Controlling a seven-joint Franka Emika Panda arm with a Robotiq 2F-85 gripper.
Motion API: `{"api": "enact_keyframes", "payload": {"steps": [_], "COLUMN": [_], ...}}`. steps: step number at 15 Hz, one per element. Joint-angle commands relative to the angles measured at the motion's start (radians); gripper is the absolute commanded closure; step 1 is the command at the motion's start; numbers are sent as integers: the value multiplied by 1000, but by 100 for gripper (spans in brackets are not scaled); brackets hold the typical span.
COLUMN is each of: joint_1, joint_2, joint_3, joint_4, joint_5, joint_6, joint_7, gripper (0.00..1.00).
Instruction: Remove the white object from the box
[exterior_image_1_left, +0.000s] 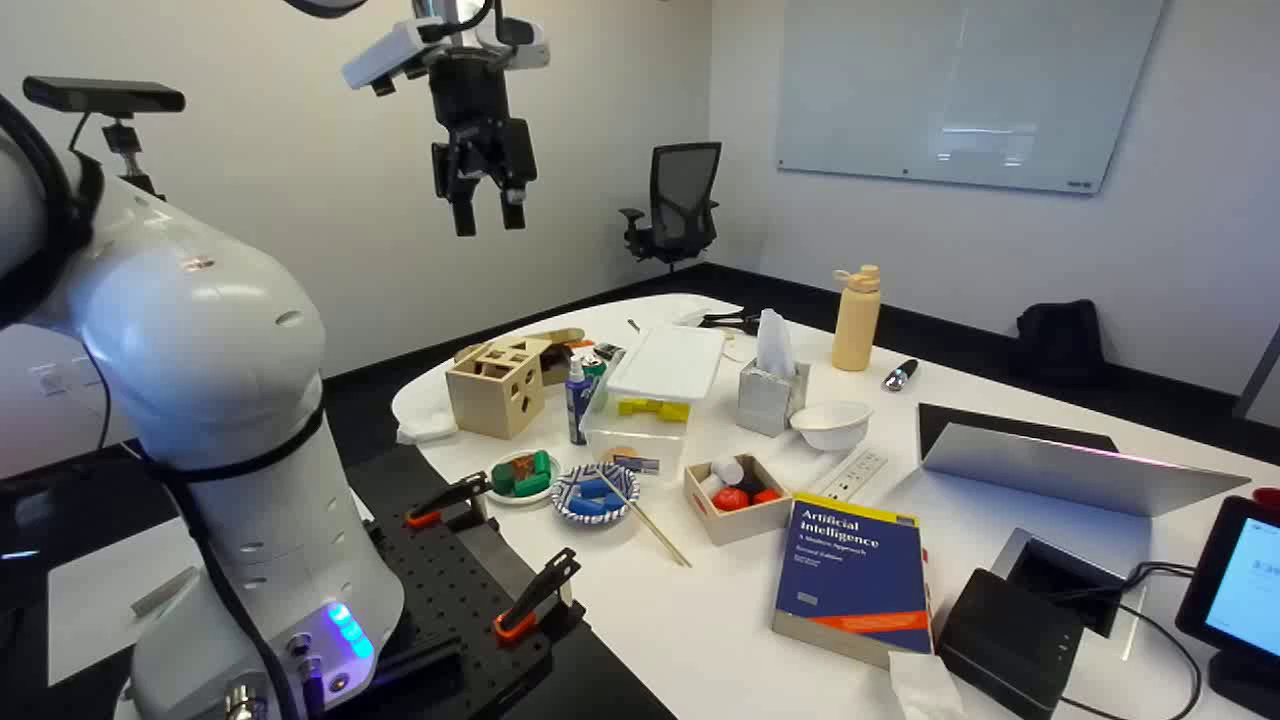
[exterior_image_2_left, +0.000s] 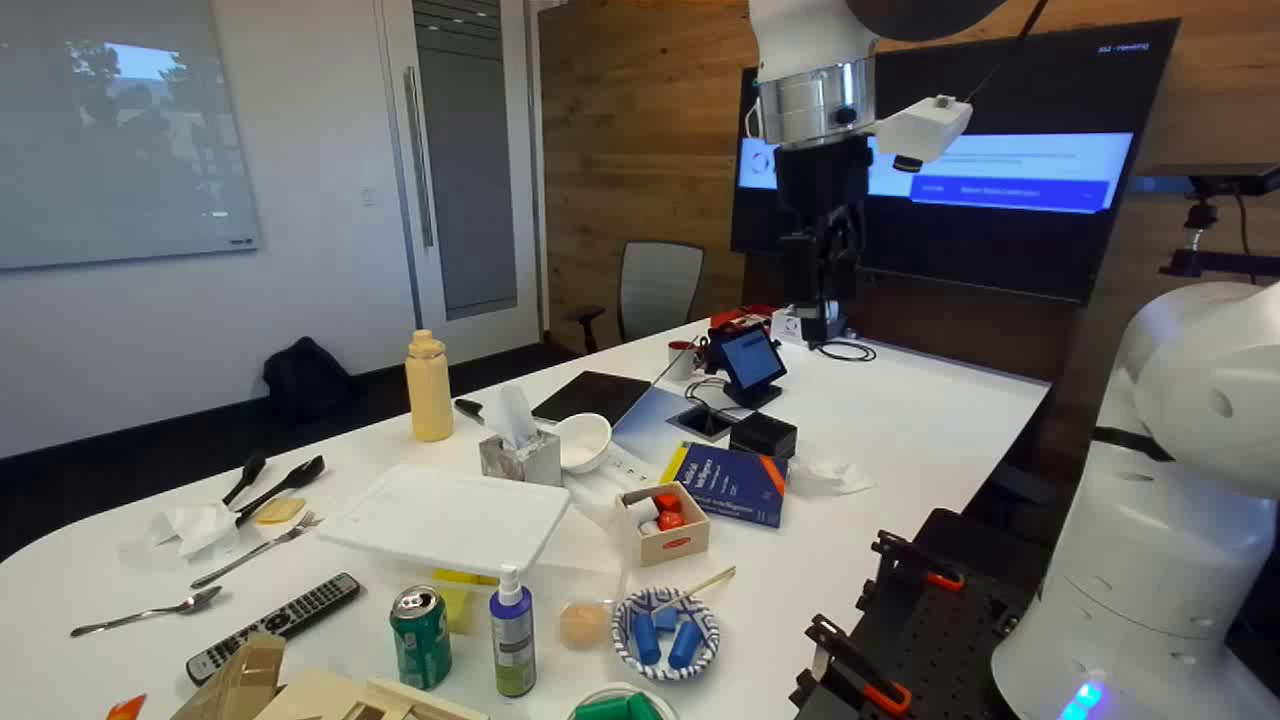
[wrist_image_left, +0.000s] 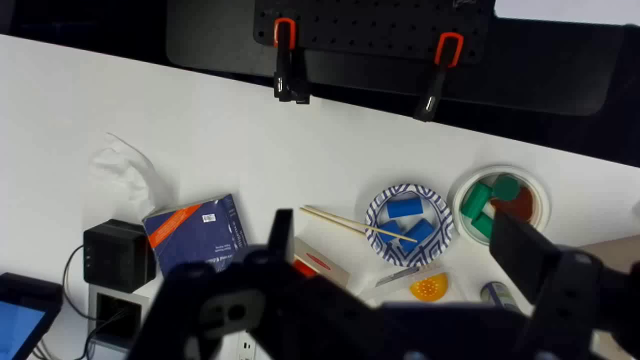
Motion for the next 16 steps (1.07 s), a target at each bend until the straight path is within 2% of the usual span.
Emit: {"api": "enact_keyframes", "payload": {"steps": [1, 3, 4, 8, 10, 13, 16], "joint_1": [20, 20, 18, 9, 11, 23, 3], "joint_2": [4, 4, 62, 282, 417, 620, 825], "joint_3": [-16, -16, -29, -127, -189, -270, -300], "joint_4": [2, 2, 9, 15, 40, 91, 189], "joint_5": [-10, -10, -38, -144, -160, -107, -1], "joint_6": [-2, -2, 36, 370, 544, 726, 783], "joint_7": [11, 11, -42, -268, -388, -614, -841], "gripper": [0, 0, 0, 0, 0, 0, 0]}}
